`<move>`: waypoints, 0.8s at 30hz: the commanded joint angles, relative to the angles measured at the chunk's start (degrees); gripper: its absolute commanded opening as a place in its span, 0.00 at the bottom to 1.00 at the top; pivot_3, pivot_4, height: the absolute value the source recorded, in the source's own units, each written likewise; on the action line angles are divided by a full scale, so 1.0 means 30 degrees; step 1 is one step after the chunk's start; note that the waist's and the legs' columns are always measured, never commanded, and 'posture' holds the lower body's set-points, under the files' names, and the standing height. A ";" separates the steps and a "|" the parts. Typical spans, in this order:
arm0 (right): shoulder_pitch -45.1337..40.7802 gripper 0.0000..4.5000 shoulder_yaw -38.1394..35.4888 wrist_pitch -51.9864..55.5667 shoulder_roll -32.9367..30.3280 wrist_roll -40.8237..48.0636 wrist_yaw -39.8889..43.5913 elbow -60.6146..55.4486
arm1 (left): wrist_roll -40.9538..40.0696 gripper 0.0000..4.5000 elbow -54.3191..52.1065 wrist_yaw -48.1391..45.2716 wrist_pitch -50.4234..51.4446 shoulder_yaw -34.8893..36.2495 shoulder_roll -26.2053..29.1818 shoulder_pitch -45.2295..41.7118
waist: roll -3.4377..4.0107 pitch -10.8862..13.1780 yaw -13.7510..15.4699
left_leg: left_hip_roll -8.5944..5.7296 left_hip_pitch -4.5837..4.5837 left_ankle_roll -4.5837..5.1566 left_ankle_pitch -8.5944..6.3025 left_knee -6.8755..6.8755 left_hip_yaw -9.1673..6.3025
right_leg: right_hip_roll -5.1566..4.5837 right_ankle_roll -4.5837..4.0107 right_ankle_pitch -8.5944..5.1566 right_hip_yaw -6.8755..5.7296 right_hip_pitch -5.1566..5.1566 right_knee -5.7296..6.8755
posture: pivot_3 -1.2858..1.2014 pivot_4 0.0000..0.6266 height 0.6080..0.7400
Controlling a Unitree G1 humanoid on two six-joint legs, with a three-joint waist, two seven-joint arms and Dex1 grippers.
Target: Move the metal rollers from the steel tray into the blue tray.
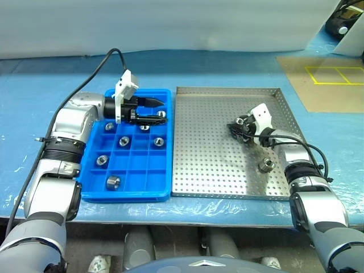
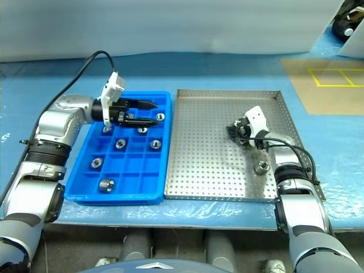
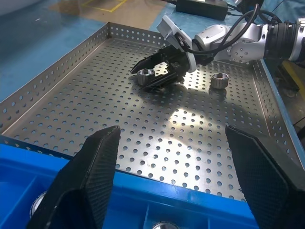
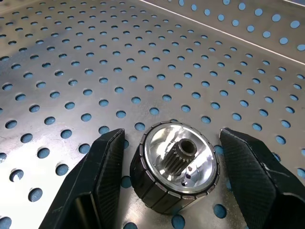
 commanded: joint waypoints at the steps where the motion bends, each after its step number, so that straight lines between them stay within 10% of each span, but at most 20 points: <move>1: -0.0220 0.64 -0.0166 -0.0406 0.0091 -0.0022 0.0248 -0.0033 | -0.0217 0.83 -0.0834 0.0047 0.0014 0.0433 0.0304 0.0007 | 0.0000 0.0000 -0.0002 | 0.0000 0.0001 0.0000 0.0000 0.0000 0.0001 | 0.0000 0.0000 0.0000 0.0000 0.0000 0.0000 | 0.46 0.24 1.00; 5: -0.0170 0.39 0.0015 -0.0570 0.0097 -0.0329 0.0144 -0.0189 | -0.0281 0.83 -0.0919 0.0016 0.0149 0.0449 0.0359 0.0004 | 0.0000 0.0000 -0.0004 | 0.0001 0.0004 0.0000 0.0000 0.0000 0.0003 | -0.0001 0.0000 0.0000 -0.0001 0.0000 0.0001 | 0.46 0.24 1.00; 24: -0.0833 0.38 0.0494 0.1622 0.1462 0.0904 0.2805 -0.6296 | -0.0420 0.83 -0.1542 0.0082 0.0476 0.1051 0.1293 0.0144 | 0.0004 0.0007 -0.0063 | 0.0019 0.0000 -0.0002 0.0001 -0.0041 0.0026 | 0.0018 -0.0001 -0.0001 -0.0002 -0.0040 -0.0002 | 0.49 0.24 1.00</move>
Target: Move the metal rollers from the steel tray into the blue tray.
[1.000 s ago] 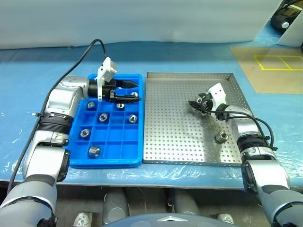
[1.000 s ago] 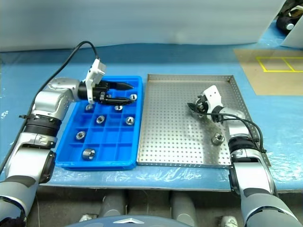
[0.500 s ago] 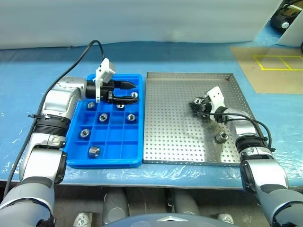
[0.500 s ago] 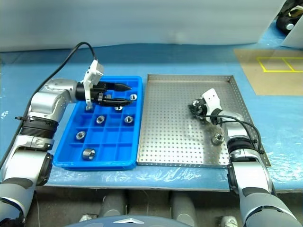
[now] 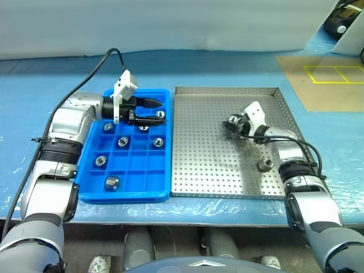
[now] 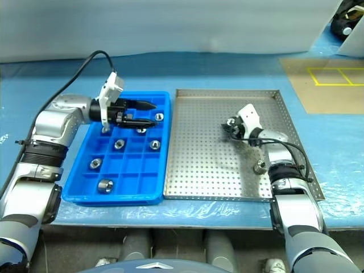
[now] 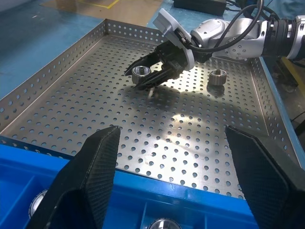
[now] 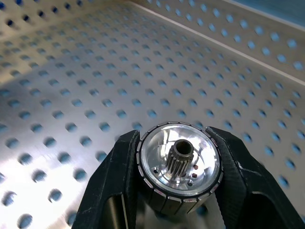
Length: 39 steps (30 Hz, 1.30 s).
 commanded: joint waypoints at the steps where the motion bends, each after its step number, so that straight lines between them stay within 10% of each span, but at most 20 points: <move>1: -0.0725 0.38 0.0525 0.1278 0.0507 0.1251 0.1705 -0.3933 | -0.0293 0.83 -0.0897 0.0116 0.0006 0.1038 0.1046 0.0157 | -0.0001 0.0003 0.0028 | 0.0001 0.0001 -0.0001 0.0000 -0.0011 0.0001 | 0.0000 0.0000 0.0000 -0.0001 -0.0001 -0.0003 | 0.49 0.24 1.00; 17: 0.1707 0.38 0.5843 0.8057 0.0951 0.3743 0.8273 -1.4471 | -0.2707 0.83 -0.6882 0.2197 0.3411 0.4327 0.4329 0.5942 | 0.0004 0.0005 0.1228 | 0.0013 -0.0021 -0.0040 0.0016 -0.0194 -0.0034 | -0.0040 -0.0024 -0.0018 -0.0172 -0.0008 -0.0081 | 0.57 0.24 1.00; 39: 0.2250 0.38 0.8102 0.8374 0.2680 0.3540 0.8378 -1.4311 | -0.6859 0.83 -1.3520 0.3705 0.6278 0.6874 0.6438 1.2428 | -0.0002 0.0001 0.1323 | 0.0051 0.0017 -0.0150 0.0082 -0.0203 -0.0109 | -0.0031 -0.0039 -0.0037 -0.0162 0.0005 -0.0037 | 0.61 0.24 1.00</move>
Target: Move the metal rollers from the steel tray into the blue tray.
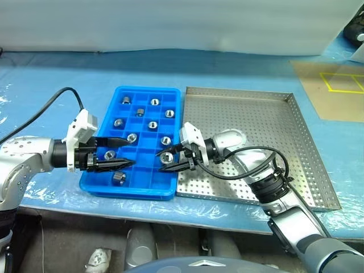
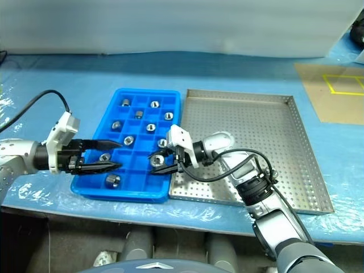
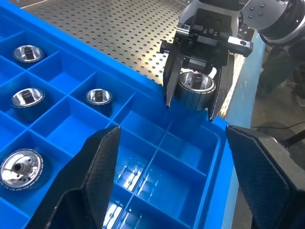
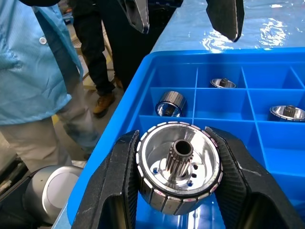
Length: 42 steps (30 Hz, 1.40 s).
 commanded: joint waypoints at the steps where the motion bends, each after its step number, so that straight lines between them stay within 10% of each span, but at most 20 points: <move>1: -0.0361 0.38 0.0500 -0.0330 0.0388 0.0174 0.0351 0.0149 | -0.0523 0.83 -0.0621 0.0608 0.0005 0.0927 0.0270 -0.0132 | -0.0001 -0.0001 0.0039 | 0.0001 0.0001 -0.0005 0.0003 0.0000 -0.0008 | 0.0002 0.0000 0.0000 0.0000 0.0000 0.0002 | 0.61 0.24 1.00; 6: -0.0378 0.38 0.0671 -0.0113 0.0473 0.0367 0.0756 0.0410 | -0.0743 0.83 -0.0775 0.1094 0.0048 0.0796 0.0283 -0.0212 | -0.0002 -0.0001 0.0094 | 0.0001 -0.0014 -0.0012 0.0008 0.0000 -0.0040 | 0.0008 -0.0009 -0.0005 -0.0004 0.0000 0.0003 | 0.61 0.24 1.00; 14: -0.0651 0.97 0.0558 0.0335 0.0320 0.0256 0.0982 0.0638 | -0.0531 0.83 -0.0220 0.1257 -0.0287 0.0347 0.0176 -0.0853 | -0.0001 -0.0001 0.0344 | 0.0001 -0.0007 -0.0027 0.0017 0.0011 -0.0058 | 0.0008 -0.0010 -0.0006 -0.0003 0.0004 0.0032 | 0.60 0.24 1.00; 29: -0.0859 0.97 -0.4202 -0.1285 -0.2887 -0.0617 -0.3025 0.1905 | 0.1541 0.83 0.6116 -0.0046 -0.3292 -0.3482 -0.2812 -0.8318 | -0.0009 -0.0009 0.0259 | -0.0046 -0.0009 -0.0073 0.0047 0.0083 -0.0108 | 0.0007 -0.0004 0.0002 0.0012 0.0060 0.0073 | 0.51 0.24 1.00; 42: 0.7541 0.97 -1.1463 0.2722 -0.8759 0.0814 -0.5746 -0.5684 | 0.5075 0.83 1.5055 -0.4786 -0.8313 -0.7359 -0.8436 -1.4751 | -0.0013 -0.0017 -0.0785 | -0.0089 0.0005 0.0044 -0.0018 0.0132 -0.0086 | 0.0040 0.0055 0.0038 0.0149 0.0108 0.0032 | 0.38 0.24 1.00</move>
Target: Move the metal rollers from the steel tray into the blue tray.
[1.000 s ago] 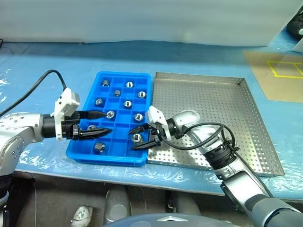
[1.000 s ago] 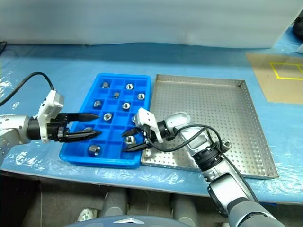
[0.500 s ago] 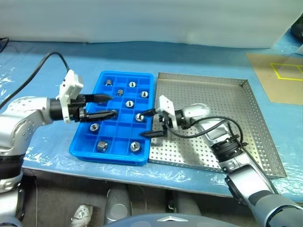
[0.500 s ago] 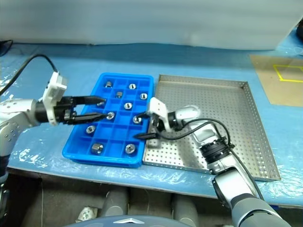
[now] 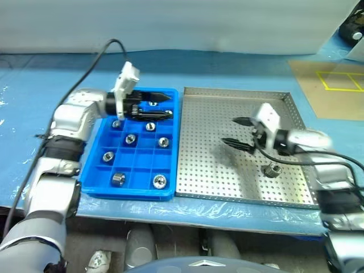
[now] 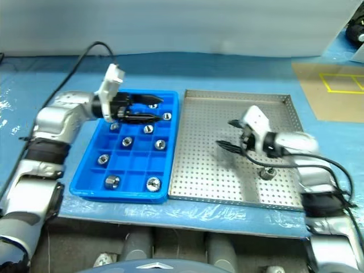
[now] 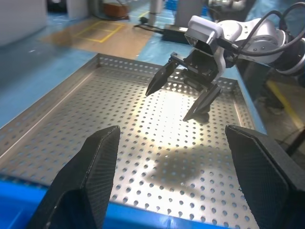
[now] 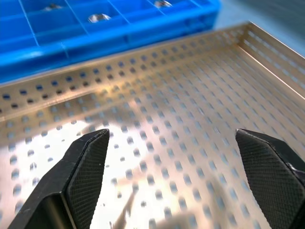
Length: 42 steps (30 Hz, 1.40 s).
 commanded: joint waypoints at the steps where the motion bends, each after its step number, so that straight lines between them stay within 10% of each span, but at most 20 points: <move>1: 0.2568 0.97 -0.2826 0.1076 -0.1015 0.0915 -0.0715 -0.2701 | 0.0798 0.83 0.1826 -0.1124 -0.1580 -0.0506 -0.1296 -0.1321 | 0.0000 0.0000 -0.0129 | -0.0001 0.0003 0.0005 -0.0003 0.0002 0.0002 | 0.0001 -0.0011 -0.0006 0.0007 0.0006 -0.0010 | 0.37 0.24 1.00; 15: 0.6594 0.97 -0.5149 0.2089 -0.0525 0.2025 -0.3450 -0.5128 | 0.2651 0.83 0.5791 -0.3174 -0.3604 -0.1050 -0.4872 -0.2985 | 0.0018 -0.0011 -0.1597 | -0.0028 0.0119 0.0197 -0.0117 0.0175 0.0151 | -0.0022 0.0060 0.0047 0.0078 0.0117 -0.0064 | 0.32 0.24 1.00; 37: 0.6237 0.97 -0.2134 -0.1988 0.0757 0.0067 -0.3993 0.2523 | 0.2723 0.83 0.3488 -0.2944 -0.2354 -0.0628 -0.3445 -0.1648 | 0.0033 -0.0019 -0.1610 | -0.0037 0.0137 0.0393 -0.0235 0.0167 0.0233 | -0.0053 0.0050 0.0053 0.0069 0.0207 -0.0274 | 0.36 0.24 1.00; 42: 0.6131 0.70 -0.1876 -0.2449 0.0705 -0.0056 -0.4093 0.2722 | 0.2705 0.83 0.3317 -0.2785 -0.2282 -0.0600 -0.3336 -0.1550 | 0.0035 -0.0020 -0.1611 | -0.0035 0.0174 0.0389 -0.0235 0.0167 0.0242 | -0.0055 0.0049 0.0054 0.0072 0.0235 -0.0271 | 0.36 0.24 1.00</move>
